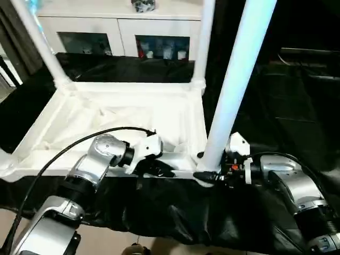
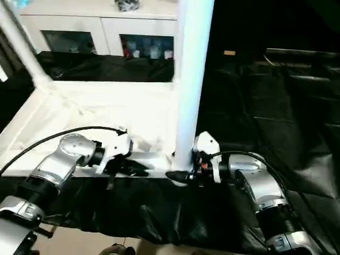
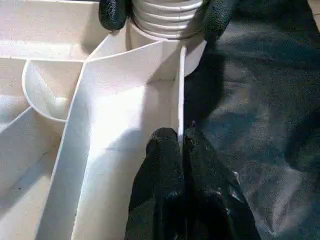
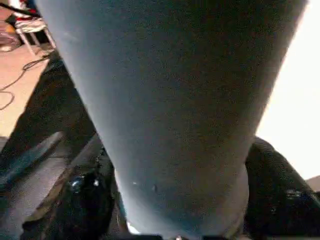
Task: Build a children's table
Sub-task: Rotate leg to tighten
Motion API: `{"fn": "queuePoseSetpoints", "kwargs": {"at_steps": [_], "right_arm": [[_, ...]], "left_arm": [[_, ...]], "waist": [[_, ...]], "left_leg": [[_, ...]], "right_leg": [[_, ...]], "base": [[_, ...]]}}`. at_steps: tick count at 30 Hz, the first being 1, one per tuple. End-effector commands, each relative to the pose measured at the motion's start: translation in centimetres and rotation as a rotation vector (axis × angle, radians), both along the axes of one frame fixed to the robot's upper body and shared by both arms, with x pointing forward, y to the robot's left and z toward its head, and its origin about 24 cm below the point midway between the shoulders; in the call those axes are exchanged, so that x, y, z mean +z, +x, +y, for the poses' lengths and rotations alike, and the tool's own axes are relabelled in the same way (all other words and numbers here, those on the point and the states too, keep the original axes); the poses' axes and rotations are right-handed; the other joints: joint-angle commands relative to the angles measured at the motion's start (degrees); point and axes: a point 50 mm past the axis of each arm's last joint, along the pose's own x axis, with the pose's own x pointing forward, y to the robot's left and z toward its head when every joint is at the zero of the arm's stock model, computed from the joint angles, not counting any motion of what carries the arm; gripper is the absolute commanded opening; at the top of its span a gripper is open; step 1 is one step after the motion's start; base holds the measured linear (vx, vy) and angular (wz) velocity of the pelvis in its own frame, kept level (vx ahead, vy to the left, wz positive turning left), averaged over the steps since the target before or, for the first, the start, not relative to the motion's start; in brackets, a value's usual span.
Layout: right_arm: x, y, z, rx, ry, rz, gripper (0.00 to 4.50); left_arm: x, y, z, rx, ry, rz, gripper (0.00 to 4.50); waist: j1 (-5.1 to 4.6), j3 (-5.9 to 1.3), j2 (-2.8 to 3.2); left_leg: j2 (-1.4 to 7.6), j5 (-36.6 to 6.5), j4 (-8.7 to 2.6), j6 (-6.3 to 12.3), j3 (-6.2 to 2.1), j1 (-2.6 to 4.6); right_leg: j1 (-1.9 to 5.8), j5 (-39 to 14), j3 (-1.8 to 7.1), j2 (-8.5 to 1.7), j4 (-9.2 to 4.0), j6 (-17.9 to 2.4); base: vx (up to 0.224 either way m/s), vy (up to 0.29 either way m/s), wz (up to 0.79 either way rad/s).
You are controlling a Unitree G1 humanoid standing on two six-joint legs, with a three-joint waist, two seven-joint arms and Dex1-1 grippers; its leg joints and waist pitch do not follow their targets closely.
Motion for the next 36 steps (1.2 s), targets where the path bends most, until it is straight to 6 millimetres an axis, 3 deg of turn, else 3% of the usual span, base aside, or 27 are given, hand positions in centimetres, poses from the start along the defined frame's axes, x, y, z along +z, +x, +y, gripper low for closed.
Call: {"fn": "queuePoseSetpoints", "kwargs": {"at_steps": [1, 4, 7, 10, 11, 12, 15, 16, 19, 20, 23, 26, 30, 33, 34, 36], "right_arm": [[-0.4, -0.7, 1.3, 0.079, 0.006, 0.032, 2.9], [-0.6, -0.7, 1.4, 0.05, 0.014, 0.032, 2.8], [-1.1, 0.1, 1.7, -0.114, 0.022, 0.005, 2.77], [-1.8, 1.5, 2.2, -0.336, 0.011, -0.042, 2.76], [-1.8, 1.5, 2.2, -0.336, 0.011, -0.042, 2.76], [-2.1, 2.3, 2.9, -0.457, 0.027, -0.055, 2.76], [-2.3, 2.8, 3.8, -0.533, 0.044, -0.052, 2.75], [-2.4, 3.2, 4.4, -0.586, 0.05, -0.05, 2.75], [-2.5, 4.1, 6.3, -0.735, 0.046, -0.044, 2.75], [-2.5, 4.2, 6.4, -0.744, 0.048, -0.045, 2.75], [-2.3, 4.4, 6.9, -0.78, 0.079, -0.059, 2.75], [-2.1, 4.5, 6.9, -0.789, 0.103, -0.063, 3.45], [-1.7, 4.5, 6.1, -0.764, 0.106, -0.103, 3.48], [-1.3, 4.1, 5.0, -0.66, 0.108, -0.128, 3.48], [-1.1, 3.6, 4.5, -0.576, 0.102, -0.132, 3.48], [-1.1, 3.4, 4.2, -0.534, 0.095, -0.135, 3.48]], "left_arm": [[0.8, 0.4, -0.3, 0.002, -0.026, -0.028, 0.0], [0.7, 0.5, -0.3, 0.018, -0.024, -0.037, 0.0], [0.6, 1.2, -0.7, 0.114, -0.023, -0.08, 0.0], [0.5, 2.1, -1.4, 0.239, -0.012, -0.12, 0.0], [0.5, 2.1, -1.4, 0.239, -0.012, -0.12, 0.0], [0.6, 2.4, -2.3, 0.294, -0.027, -0.128, 0.0], [0.5, 2.4, -3.2, 0.328, -0.032, -0.135, 0.0], [0.5, 2.5, -3.8, 0.35, -0.038, -0.138, 0.0], [0.6, 2.5, -6.2, 0.4, -0.064, -0.16, 0.0], [0.6, 2.5, -6.5, 0.398, -0.068, -0.161, 0.0], [0.6, 2.3, -7.5, 0.384, -0.075, -0.173, 0.0], [0.6, 2.3, -7.6, 0.371, -0.065, -0.195, 0.0], [0.8, 2.1, -7.2, 0.329, -0.077, -0.201, 0.0], [0.8, 1.8, -6.4, 0.274, -0.074, -0.2, 0.0], [0.8, 1.7, -5.9, 0.24, -0.063, -0.2, 0.0], [0.8, 1.6, -5.6, 0.223, -0.06, -0.199, 0.0]], "waist": [[0.0, -4.12, -0.63], [0.03, -4.15, -0.66], [-0.06, -4.1, -0.65], [-0.68, -3.84, -0.64], [-0.86, -3.73, -0.63], [-1.18, -3.67, -0.55], [-2.02, -3.58, -0.56], [-2.17, -3.57, -0.18], [-2.43, -3.63, -0.56], [-2.63, -3.5, -0.32], [-2.61, -3.69, -0.53], [-2.54, -3.78, -0.46], [-2.45, -3.82, -0.41], [-2.45, -3.92, -0.32], [-2.13, -4.04, -0.09], [-2.09, -4.2, -0.22]], "left_leg": [[2.04, -15.2, -3.9, 2.97, -0.25, 1.12], [2.01, -15.0, -3.87, 2.82, -0.25, 1.12], [1.96, -15.0, -3.91, 2.46, -0.26, 1.1], [1.7, -17.8, -4.16, 0.12, -0.39, 1.39], [1.64, -18.6, -4.22, -0.22, -0.45, 1.49], [1.59, -19.5, -4.35, -0.63, -0.59, 1.4], [1.47, -21.5, -4.44, -0.74, -0.79, 1.46], [1.5, -22.0, -4.43, -0.78, -0.74, 1.54], [1.42, -22.0, -4.43, -0.8, -0.76, 1.51], [1.35, -22.3, -4.49, -1.0, -0.83, 1.49], [1.33, -21.8, -4.44, -0.28, -0.8, 1.39], [1.36, -21.1, -4.45, 0.38, -0.72, 1.27], [1.41, -20.7, -4.47, 0.67, -0.67, 1.16], [1.44, -20.3, -4.41, 0.95, -0.63, 1.12], [1.43, -19.1, -4.27, 1.78, -0.61, 0.99], [1.5, -17.3, -4.11, 2.45, -0.51, 0.86]], "right_leg": [[2.71, -11.9, 2.03, -2.82, -3.74, -14.9], [2.76, -12.3, 2.07, -2.85, -3.75, -14.7], [2.62, -12.8, 2.08, -2.86, -3.84, -14.4], [2.26, -19.0, 2.04, -3.01, -4.46, -12.4], [2.2, -20.4, 2.01, -2.98, -4.65, -12.1], [2.32, -22.6, 1.93, -3.06, -4.85, -11.2], [2.17, -24.6, 1.81, -2.9, -5.3, -10.2], [1.91, -24.2, 1.92, -2.89, -5.37, -10.3], [1.93, -24.1, 1.85, -2.81, -5.41, -10.2], [1.83, -24.5, 1.8, -2.75, -5.42, -10.3], [1.98, -23.8, 1.86, -2.82, -5.52, -9.7], [2.05, -21.7, 1.91, -2.73, -5.4, -10.0], [2.16, -19.8, 1.94, -2.73, -5.19, -10.7], [2.34, -18.4, 1.96, -2.66, -5.06, -11.0], [2.68, -16.4, 1.99, -2.71, -4.93, -11.2], [2.75, -13.3, 2.03, -2.67, -4.56, -12.1]], "base": [[0.0, 0.0, 0.0], [0.0, 0.0, 0.0], [0.0, 0.0, 0.0], [0.0, 0.0, 0.0], [0.0, 0.0, 0.0], [0.0, 0.0, 0.0], [0.0, 0.0, 0.0], [0.0, 0.0, 0.0], [0.0, 0.0, 0.0], [0.0, 0.0, 0.0], [0.0, 0.0, 0.0], [0.0, 0.0, 0.0], [0.0, 0.0, 0.0], [0.0, 0.0, 0.0], [0.0, 0.0, 0.0], [0.0, 0.0, 0.0]]}}
